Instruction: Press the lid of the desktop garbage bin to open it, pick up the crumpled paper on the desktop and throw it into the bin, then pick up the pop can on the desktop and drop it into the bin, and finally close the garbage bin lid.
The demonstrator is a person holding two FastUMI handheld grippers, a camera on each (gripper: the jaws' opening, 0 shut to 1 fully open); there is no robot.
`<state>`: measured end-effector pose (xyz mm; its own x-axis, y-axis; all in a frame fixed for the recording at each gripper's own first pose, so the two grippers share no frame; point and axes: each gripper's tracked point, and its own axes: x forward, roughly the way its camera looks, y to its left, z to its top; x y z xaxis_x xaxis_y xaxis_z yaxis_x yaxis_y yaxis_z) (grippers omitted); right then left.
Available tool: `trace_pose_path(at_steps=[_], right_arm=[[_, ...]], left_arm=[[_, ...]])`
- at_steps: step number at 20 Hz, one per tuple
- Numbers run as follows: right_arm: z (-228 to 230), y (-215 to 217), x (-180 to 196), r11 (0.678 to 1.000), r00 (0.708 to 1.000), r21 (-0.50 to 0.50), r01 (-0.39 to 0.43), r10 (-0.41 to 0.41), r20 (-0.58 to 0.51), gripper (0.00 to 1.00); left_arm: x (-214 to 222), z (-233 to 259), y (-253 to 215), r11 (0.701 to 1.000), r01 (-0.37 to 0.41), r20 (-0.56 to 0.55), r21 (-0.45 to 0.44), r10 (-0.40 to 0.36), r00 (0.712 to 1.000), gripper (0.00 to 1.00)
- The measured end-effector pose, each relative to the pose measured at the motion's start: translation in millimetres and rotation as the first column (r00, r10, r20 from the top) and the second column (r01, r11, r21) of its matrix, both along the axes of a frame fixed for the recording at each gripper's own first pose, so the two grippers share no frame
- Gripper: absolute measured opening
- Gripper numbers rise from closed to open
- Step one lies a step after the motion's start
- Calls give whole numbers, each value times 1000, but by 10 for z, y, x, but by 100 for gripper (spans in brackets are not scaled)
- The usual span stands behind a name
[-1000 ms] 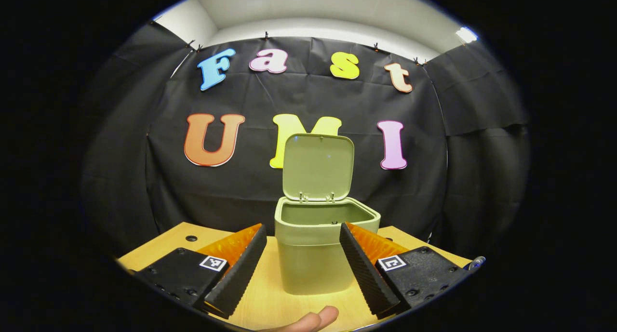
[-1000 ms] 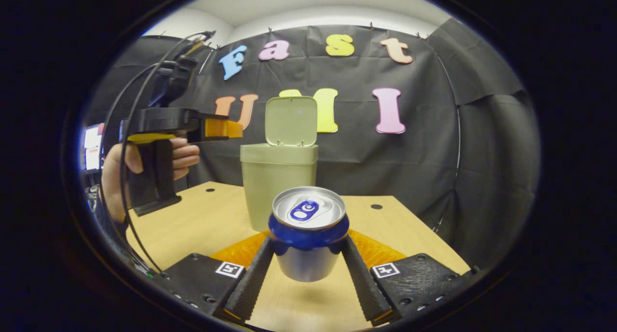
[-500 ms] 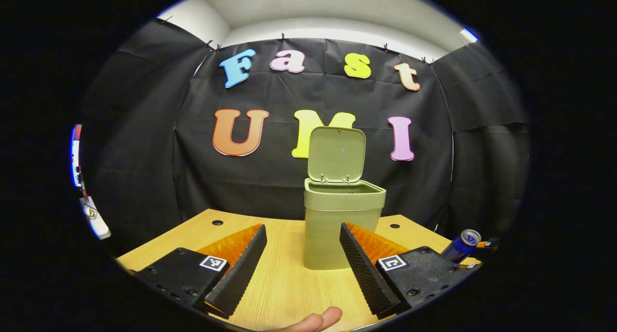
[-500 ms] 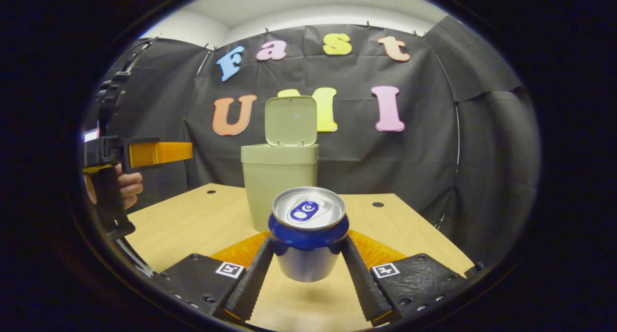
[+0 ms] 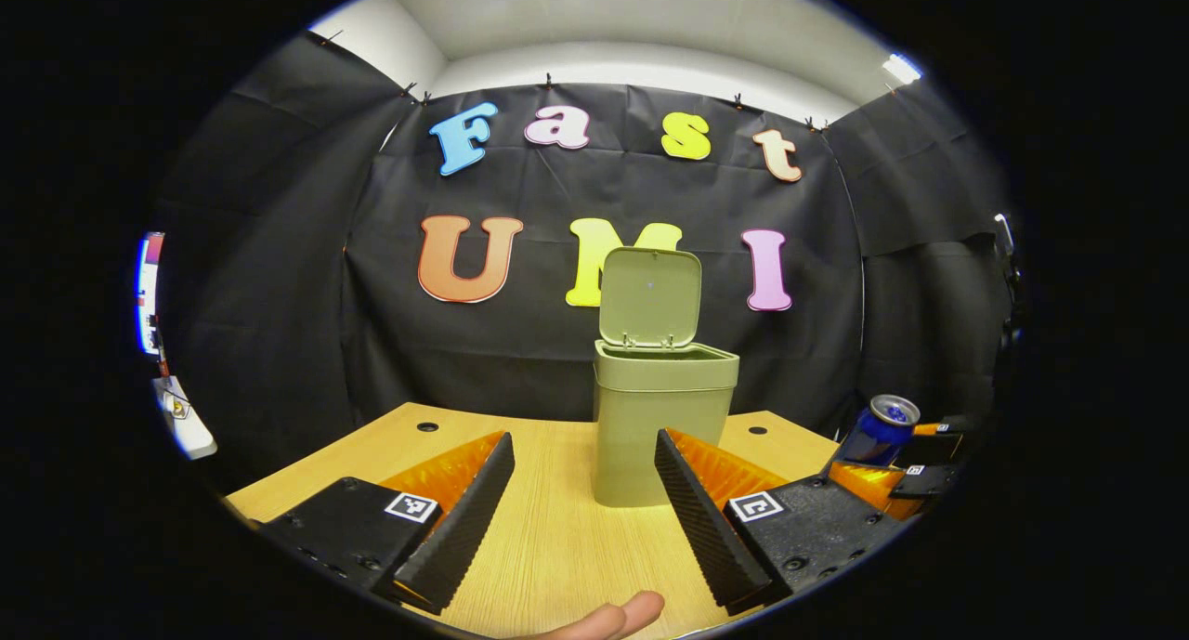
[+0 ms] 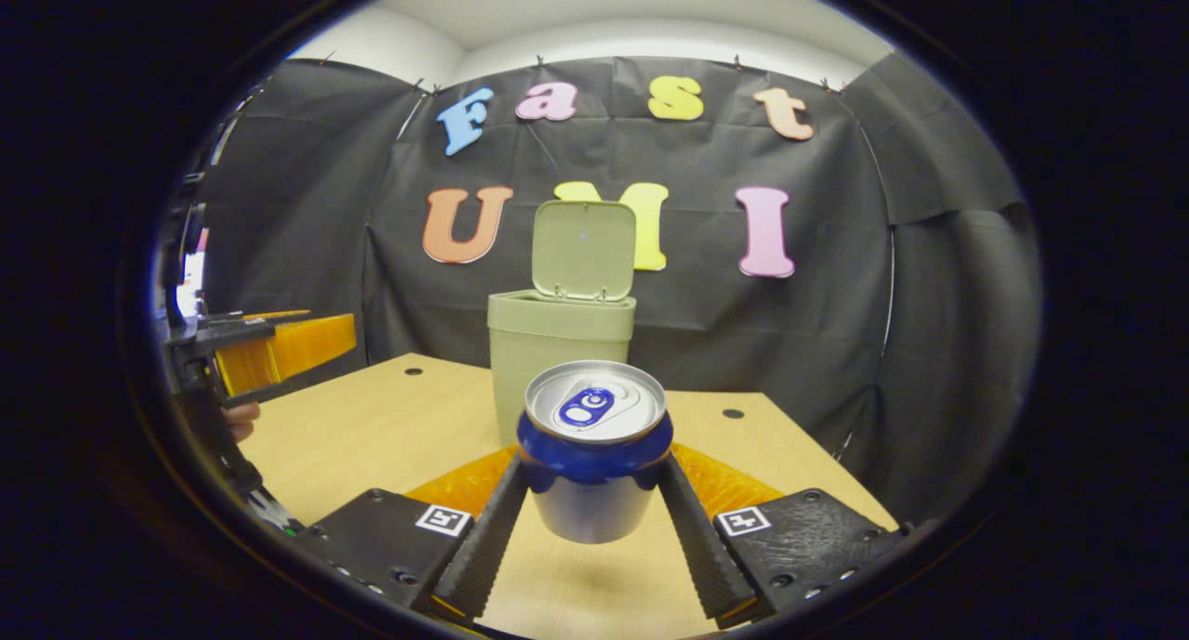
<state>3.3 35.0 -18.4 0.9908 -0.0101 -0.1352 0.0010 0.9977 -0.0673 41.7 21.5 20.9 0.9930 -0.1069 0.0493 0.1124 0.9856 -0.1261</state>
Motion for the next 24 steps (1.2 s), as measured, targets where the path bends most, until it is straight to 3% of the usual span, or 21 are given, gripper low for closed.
trace_pose_path(at_steps=[7,13,19,24], right_arm=[[899,295,302,996,995,-83,-9,17,96,81],[1710,651,882,989,987,-149,20,4,159,82],[2161,852,1746,989,986,-131,65,-43,163,81],[2042,765,2462,974,982,-149,171,-155,111,81]], left_arm=[[18,-44,332,998,-47,-23,-48,46,999,98],[69,-75,517,995,-74,-33,-62,72,997,98],[91,-122,587,995,-62,-52,-72,59,997,98],[118,-162,737,991,-59,-68,-117,51,996,98]])
